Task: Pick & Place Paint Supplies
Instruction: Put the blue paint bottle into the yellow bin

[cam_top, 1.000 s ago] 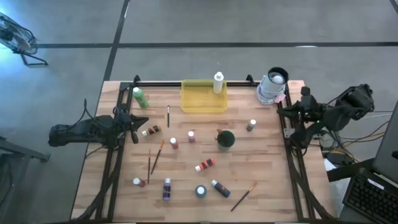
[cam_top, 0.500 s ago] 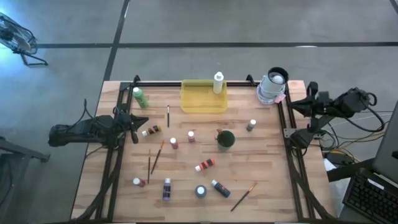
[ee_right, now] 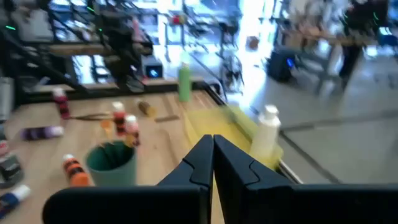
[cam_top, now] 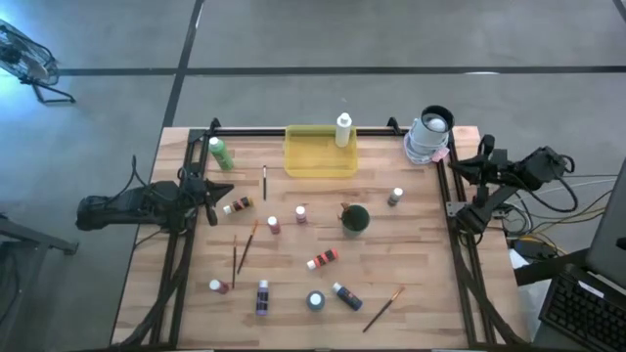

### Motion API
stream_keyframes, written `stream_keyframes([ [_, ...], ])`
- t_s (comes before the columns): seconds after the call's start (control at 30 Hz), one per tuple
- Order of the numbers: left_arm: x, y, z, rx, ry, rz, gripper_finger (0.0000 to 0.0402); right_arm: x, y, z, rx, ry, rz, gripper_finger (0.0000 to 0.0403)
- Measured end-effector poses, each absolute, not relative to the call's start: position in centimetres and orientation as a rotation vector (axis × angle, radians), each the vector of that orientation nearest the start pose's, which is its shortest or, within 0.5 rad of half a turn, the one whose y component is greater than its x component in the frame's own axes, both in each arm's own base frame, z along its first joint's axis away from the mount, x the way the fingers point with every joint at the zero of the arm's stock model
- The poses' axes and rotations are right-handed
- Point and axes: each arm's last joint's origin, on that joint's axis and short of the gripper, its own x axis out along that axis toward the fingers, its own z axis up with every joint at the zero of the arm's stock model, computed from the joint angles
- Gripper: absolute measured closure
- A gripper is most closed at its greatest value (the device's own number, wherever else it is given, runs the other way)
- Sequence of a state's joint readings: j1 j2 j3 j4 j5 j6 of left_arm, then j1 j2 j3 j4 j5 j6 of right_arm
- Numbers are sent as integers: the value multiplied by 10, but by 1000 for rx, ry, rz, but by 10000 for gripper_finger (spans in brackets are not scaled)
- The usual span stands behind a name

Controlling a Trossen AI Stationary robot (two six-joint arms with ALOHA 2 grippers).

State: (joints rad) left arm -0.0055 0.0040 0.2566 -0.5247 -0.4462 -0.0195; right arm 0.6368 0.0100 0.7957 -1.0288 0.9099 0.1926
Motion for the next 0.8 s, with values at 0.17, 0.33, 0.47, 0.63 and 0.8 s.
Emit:
stream_keyframes([
  [0.17,69,12,198,43,266,440,378,-12,-37,297,5,167,-311,394],
  [0.33,69,12,198,43,266,441,378,-13,-38,294,-20,187,-319,394],
  [0.47,69,12,198,43,266,440,378,-11,-37,295,-26,193,-319,394],
  [0.63,69,12,198,43,266,441,378,-11,-37,295,-28,195,-320,394],
  [0.8,69,12,198,43,266,440,378,-11,-37,295,-27,194,-318,394],
])
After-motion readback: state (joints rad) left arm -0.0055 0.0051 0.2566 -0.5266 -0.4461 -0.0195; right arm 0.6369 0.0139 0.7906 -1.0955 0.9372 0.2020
